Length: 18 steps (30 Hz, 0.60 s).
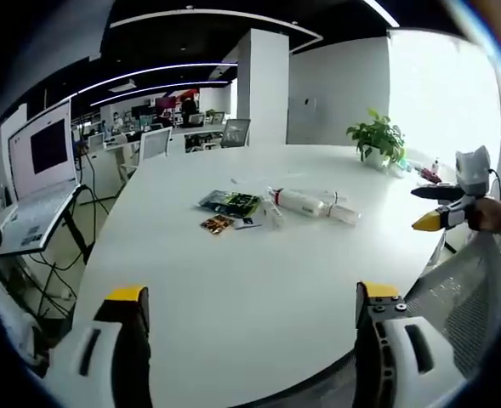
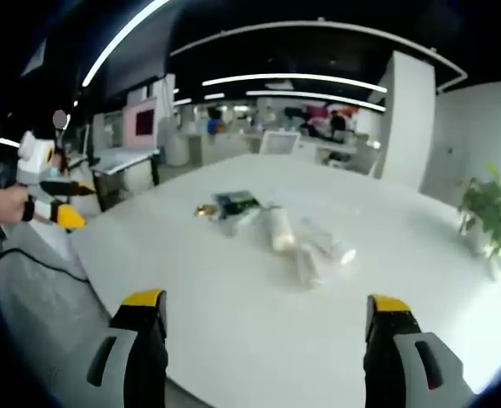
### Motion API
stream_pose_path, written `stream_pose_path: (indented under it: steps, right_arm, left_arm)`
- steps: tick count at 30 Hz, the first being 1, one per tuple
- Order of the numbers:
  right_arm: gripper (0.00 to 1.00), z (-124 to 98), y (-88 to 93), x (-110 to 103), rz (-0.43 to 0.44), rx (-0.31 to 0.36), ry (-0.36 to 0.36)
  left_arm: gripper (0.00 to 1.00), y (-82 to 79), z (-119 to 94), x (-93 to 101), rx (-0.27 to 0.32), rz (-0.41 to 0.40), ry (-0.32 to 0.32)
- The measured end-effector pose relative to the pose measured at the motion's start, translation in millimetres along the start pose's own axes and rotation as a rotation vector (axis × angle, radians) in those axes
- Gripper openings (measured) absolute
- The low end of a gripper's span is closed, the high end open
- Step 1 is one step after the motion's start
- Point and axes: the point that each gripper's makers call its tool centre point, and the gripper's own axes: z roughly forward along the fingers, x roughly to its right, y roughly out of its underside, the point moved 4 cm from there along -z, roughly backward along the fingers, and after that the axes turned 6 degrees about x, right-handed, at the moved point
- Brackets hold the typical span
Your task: Arrange the skincare products in the storage area until every visible bottle or jar stands upright without overlapping.
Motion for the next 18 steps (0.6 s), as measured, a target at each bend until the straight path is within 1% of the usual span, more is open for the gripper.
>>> stream_pose_path:
  steps: [2, 10, 18]
  right_arm:
    - [0.99, 0.1, 1.3, 0.3, -0.005, -0.012, 0.004]
    - [0.99, 0.3, 2.3, -0.3, -0.012, -0.021, 0.003]
    - [0.99, 0.1, 3.7, -0.1, -0.012, -0.030, 0.004]
  left_arm:
    - [0.96, 0.3, 0.0, 0.1, -0.002, 0.003, 0.001]
    - [0.96, 0.5, -0.1, -2.8, -0.002, 0.004, -0.011]
    - [0.96, 1.5, -0.5, -1.7, -0.007, 0.011, -0.008]
